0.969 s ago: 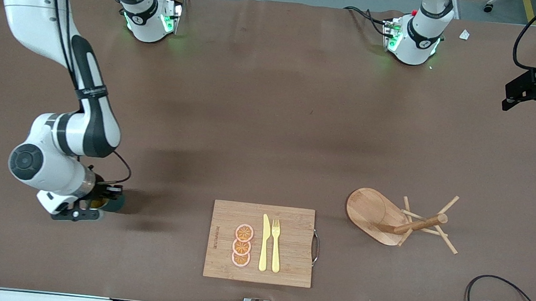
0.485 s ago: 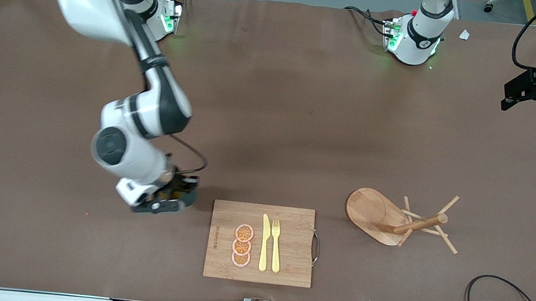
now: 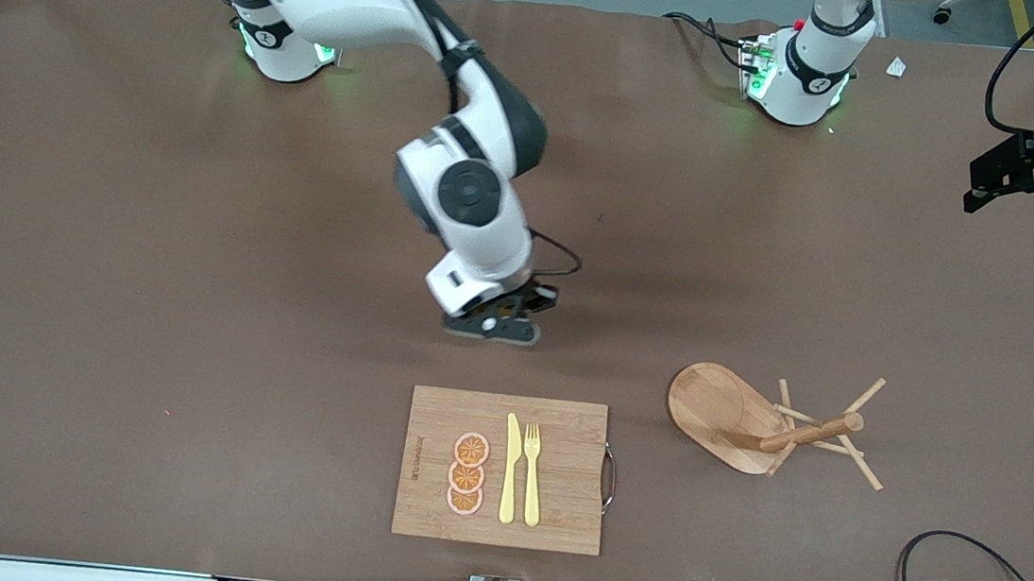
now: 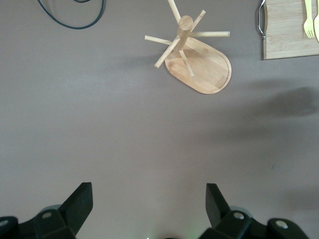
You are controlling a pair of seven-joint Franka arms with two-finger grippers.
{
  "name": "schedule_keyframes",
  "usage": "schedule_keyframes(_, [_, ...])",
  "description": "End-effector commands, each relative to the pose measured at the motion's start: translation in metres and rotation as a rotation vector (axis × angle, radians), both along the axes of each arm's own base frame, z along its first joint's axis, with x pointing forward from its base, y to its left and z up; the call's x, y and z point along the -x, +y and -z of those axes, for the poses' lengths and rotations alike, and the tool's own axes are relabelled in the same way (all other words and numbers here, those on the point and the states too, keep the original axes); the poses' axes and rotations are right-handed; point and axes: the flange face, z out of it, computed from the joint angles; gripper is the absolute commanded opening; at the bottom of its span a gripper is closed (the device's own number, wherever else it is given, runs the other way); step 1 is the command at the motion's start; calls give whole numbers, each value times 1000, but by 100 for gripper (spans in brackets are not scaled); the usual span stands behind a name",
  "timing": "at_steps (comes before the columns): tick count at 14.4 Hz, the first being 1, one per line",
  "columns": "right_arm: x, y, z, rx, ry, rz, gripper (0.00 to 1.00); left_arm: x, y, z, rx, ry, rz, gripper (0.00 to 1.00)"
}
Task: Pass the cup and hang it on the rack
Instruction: 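Carry the mug to table center with the right gripper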
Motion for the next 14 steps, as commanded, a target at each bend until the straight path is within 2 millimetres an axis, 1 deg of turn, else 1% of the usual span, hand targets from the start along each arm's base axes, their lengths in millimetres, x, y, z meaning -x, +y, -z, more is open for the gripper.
schedule_keyframes(1, [21,41,26,31,-50,35,0,-2,-2,3,-1,3,4,100])
schedule_keyframes(3, [37,58,38,26,-64,26,0,-3,-3,3,22,6,3,100])
schedule_keyframes(5, [44,64,44,26,-65,44,2,-8,-6,8,26,0,4,100])
schedule_keyframes(6, [45,64,45,28,-63,44,6,-11,-7,13,25,8,5,100])
schedule_keyframes(8, [37,57,40,27,-61,58,54,-17,-7,23,19,24,3,100])
schedule_keyframes(9, [31,52,35,28,-60,64,70,-22,-7,29,11,28,2,100])
schedule_keyframes(10, [21,42,26,30,-61,75,100,-25,-8,29,8,10,2,100])
schedule_keyframes(11, [14,36,18,27,-64,86,100,-28,-10,29,11,-9,3,100])
schedule_keyframes(12, [1,23,10,20,-70,103,100,-31,-12,33,11,-3,-8,100])
schedule_keyframes(13, [-19,3,3,14,-75,112,100,-34,-18,39,10,6,-32,100])
schedule_keyframes(14, [-37,-16,-6,8,-86,90,100,-33,-42,43,3,11,-40,100])
